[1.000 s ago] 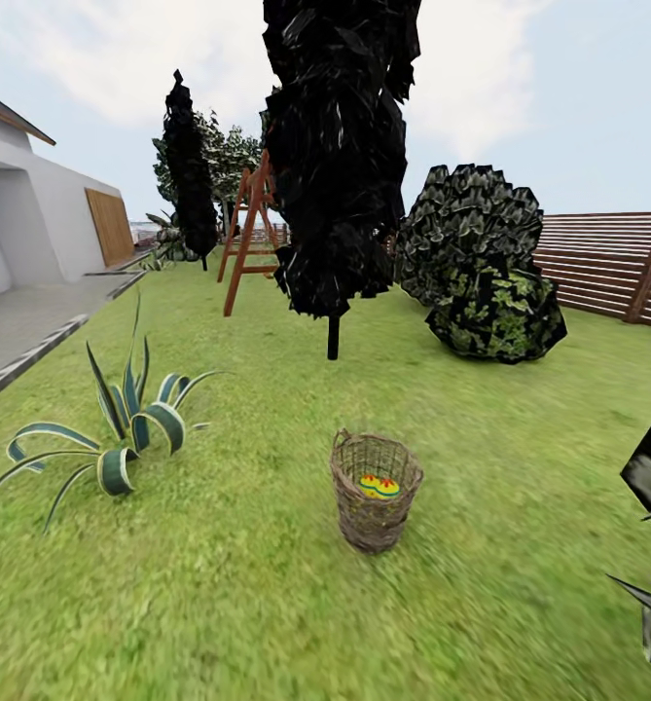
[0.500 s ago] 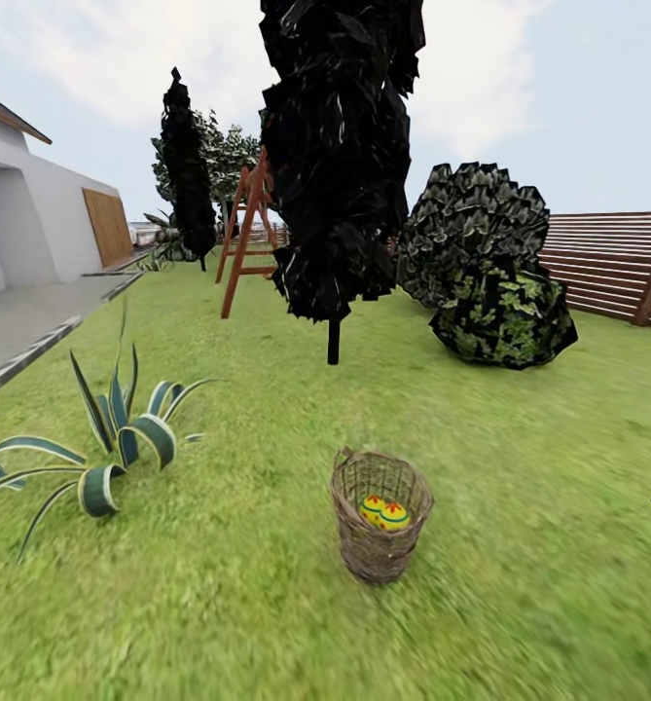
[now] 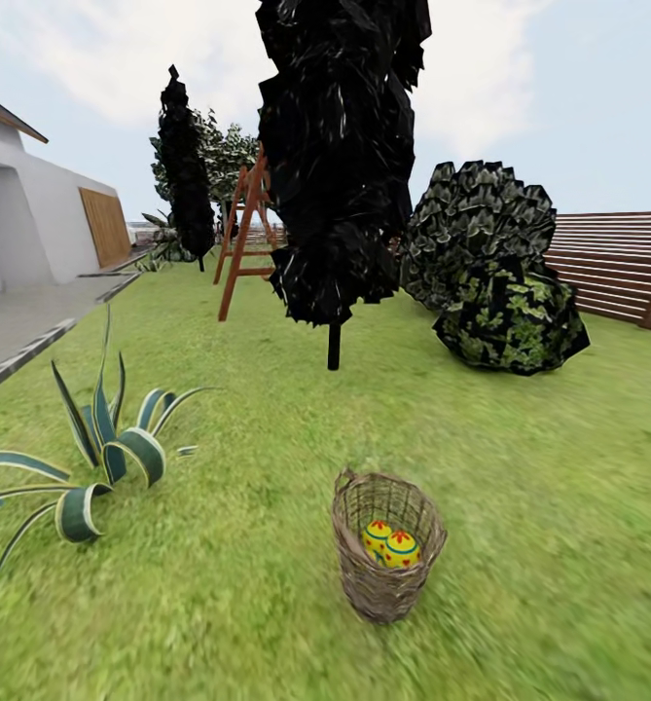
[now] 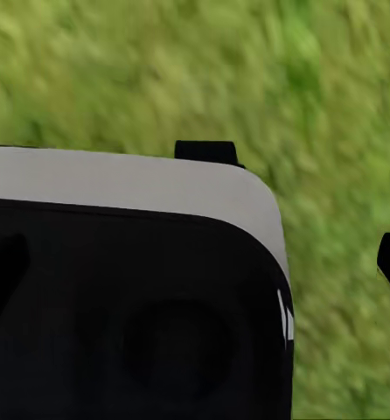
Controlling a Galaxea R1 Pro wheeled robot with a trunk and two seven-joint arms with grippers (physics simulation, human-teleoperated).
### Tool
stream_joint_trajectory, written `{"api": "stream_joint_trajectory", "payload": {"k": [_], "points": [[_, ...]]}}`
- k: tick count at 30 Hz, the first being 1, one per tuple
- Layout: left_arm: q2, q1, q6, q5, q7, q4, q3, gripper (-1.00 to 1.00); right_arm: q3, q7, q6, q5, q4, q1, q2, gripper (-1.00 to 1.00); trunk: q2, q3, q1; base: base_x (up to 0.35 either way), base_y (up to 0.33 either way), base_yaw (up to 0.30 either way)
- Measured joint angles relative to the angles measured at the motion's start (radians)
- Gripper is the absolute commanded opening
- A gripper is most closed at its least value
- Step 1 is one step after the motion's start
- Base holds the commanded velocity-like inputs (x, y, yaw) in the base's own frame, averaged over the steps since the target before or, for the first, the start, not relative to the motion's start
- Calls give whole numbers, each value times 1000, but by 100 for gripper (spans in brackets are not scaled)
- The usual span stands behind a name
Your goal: Take the three Easter eggs out of the wicker basket on the lawn in the garden, then place them on the lawn next to a single tree (choose any tree) so that all three eggs are next to the same tree and none are left in the basket.
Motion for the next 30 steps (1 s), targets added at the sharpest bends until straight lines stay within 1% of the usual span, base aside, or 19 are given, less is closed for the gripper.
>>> {"api": "stream_joint_trajectory", "payload": {"k": [6,11,21,25,26,30], "points": [[0,0,0,0,0,0,0,100,0,-1,0,-1,-1,0,1,100,0,0,0,321,0,0],[0,0,-1,0,0,0,0,100,-1,0,0,-2,-1,0,1,100,0,0,0,176,0,0],[3,0,-1,0,3,0,2,100,-1,-1,0,-2,-3,0,0,100,0,0,1,20,0,0],[1,0,-1,1,1,0,3,100,-4,-6,0,-4,-8,-1,4,100,0,0,1,0,0,0],[-1,0,-1,2,1,0,3,100,-10,-6,-1,-5,-38,-1,5,100,0,0,1,0,0,0],[-1,0,-2,2,4,-6,5,100,-18,-6,-3,-6,-81,0,5,100,0,0,1,0,0,0]]}}
